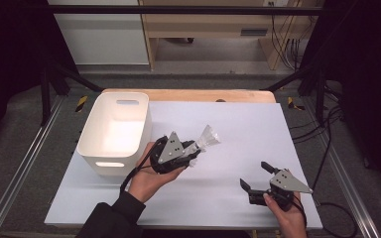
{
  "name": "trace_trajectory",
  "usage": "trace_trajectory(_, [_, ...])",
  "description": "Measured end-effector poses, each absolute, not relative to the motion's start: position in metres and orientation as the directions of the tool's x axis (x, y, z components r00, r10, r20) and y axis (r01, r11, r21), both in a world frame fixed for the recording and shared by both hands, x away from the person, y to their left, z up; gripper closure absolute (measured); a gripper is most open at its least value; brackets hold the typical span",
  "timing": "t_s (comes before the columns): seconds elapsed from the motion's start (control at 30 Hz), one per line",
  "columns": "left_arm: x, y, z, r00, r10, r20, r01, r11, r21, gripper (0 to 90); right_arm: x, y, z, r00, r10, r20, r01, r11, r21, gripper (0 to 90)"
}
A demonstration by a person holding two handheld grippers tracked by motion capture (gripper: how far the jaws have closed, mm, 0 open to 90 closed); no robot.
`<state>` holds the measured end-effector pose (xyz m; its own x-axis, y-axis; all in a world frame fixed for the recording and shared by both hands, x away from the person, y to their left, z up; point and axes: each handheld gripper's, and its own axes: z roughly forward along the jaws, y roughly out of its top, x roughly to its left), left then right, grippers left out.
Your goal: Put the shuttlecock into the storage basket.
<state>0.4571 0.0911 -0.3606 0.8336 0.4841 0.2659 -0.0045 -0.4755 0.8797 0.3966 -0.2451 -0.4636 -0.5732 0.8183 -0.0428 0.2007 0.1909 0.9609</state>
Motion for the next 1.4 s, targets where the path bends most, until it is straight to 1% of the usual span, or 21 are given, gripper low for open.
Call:
trace_trajectory(0.2, [0.457, 0.100, -0.336, 0.826, 0.504, 0.252, -0.012, -0.433, 0.902, 64.6, 0.398, -0.247, -0.463, -0.564, 0.824, -0.054, 0.184, 0.189, 0.965, 6.3])
trace_trajectory(0.37, [0.461, 0.111, -0.323, 0.817, 0.525, 0.239, -0.005, -0.407, 0.913, 64.6, 0.399, -0.247, -0.464, -0.550, 0.832, -0.075, 0.153, 0.188, 0.970, 5.7])
trace_trajectory(0.63, [0.466, 0.132, -0.301, 0.790, 0.568, 0.229, -0.006, -0.367, 0.930, 64.6, 0.399, -0.247, -0.464, -0.537, 0.839, -0.083, 0.133, 0.182, 0.974, 5.4])
trace_trajectory(0.9, [0.485, 0.163, -0.278, 0.747, 0.636, 0.193, 0.010, -0.301, 0.954, 64.6, 0.399, -0.245, -0.465, -0.531, 0.843, -0.086, 0.122, 0.177, 0.977, 5.8])
trace_trajectory(1.1, [0.502, 0.189, -0.270, 0.705, 0.690, 0.164, 0.035, -0.265, 0.964, 64.6, 0.398, -0.245, -0.464, -0.543, 0.837, -0.075, 0.117, 0.164, 0.980, 5.9])
trace_trajectory(1.2, [0.509, 0.197, -0.269, 0.689, 0.705, 0.169, 0.034, -0.264, 0.964, 64.7, 0.398, -0.247, -0.463, -0.548, 0.834, -0.063, 0.119, 0.152, 0.981, 6.0])
trace_trajectory(1.4, [0.527, 0.210, -0.272, 0.659, 0.740, 0.133, 0.070, -0.237, 0.969, 64.6, 0.397, -0.250, -0.462, -0.543, 0.838, -0.052, 0.123, 0.141, 0.982, 6.1])
